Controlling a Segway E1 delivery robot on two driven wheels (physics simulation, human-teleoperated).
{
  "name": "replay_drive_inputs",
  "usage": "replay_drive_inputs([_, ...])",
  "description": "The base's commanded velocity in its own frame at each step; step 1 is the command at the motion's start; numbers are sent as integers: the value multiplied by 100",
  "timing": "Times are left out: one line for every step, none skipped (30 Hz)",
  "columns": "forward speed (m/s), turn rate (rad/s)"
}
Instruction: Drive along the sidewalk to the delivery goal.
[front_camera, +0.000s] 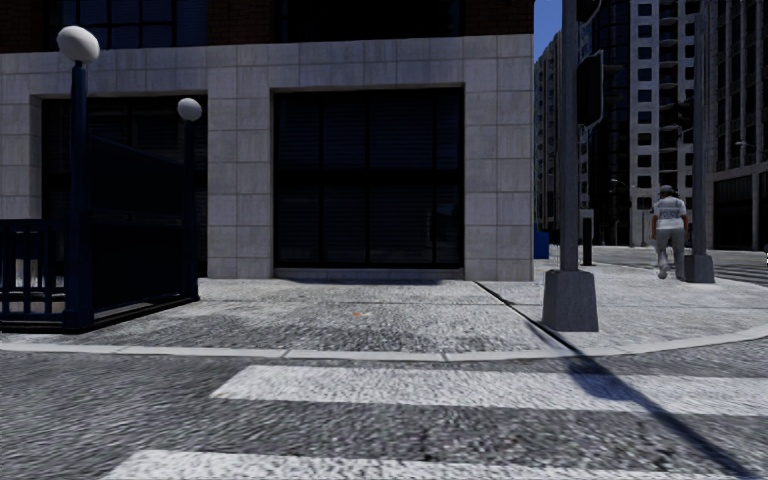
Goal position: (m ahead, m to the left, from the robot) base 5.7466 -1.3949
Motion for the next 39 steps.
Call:
replay_drive_inputs([179, -42])
replay_drive_inputs([176, -44])
replay_drive_inputs([175, -44])
replay_drive_inputs([175, -44])
replay_drive_inputs([175, -44])
replay_drive_inputs([175, -31])
replay_drive_inputs([175, -13])
replay_drive_inputs([175, -13])
replay_drive_inputs([174, -6])
replay_drive_inputs([174, -5])
replay_drive_inputs([174, -13])
replay_drive_inputs([174, -13])
replay_drive_inputs([174, -23])
replay_drive_inputs([174, -27])
replay_drive_inputs([174, -29])
replay_drive_inputs([174, -29])
replay_drive_inputs([174, -30])
replay_drive_inputs([174, -31])
replay_drive_inputs([174, -31])
replay_drive_inputs([174, -26])
replay_drive_inputs([174, -5])
replay_drive_inputs([176, 0])
replay_drive_inputs([176, 0])
replay_drive_inputs([177, 0])
replay_drive_inputs([177, 0])
replay_drive_inputs([178, 0])
replay_drive_inputs([178, 0])
replay_drive_inputs([178, 0])
replay_drive_inputs([178, 0])
replay_drive_inputs([178, 0])
replay_drive_inputs([178, 0])
replay_drive_inputs([178, 0])
replay_drive_inputs([178, -1])
replay_drive_inputs([178, -16])
replay_drive_inputs([178, -16])
replay_drive_inputs([178, -21])
replay_drive_inputs([178, -22])
replay_drive_inputs([178, -22])
replay_drive_inputs([178, -22])
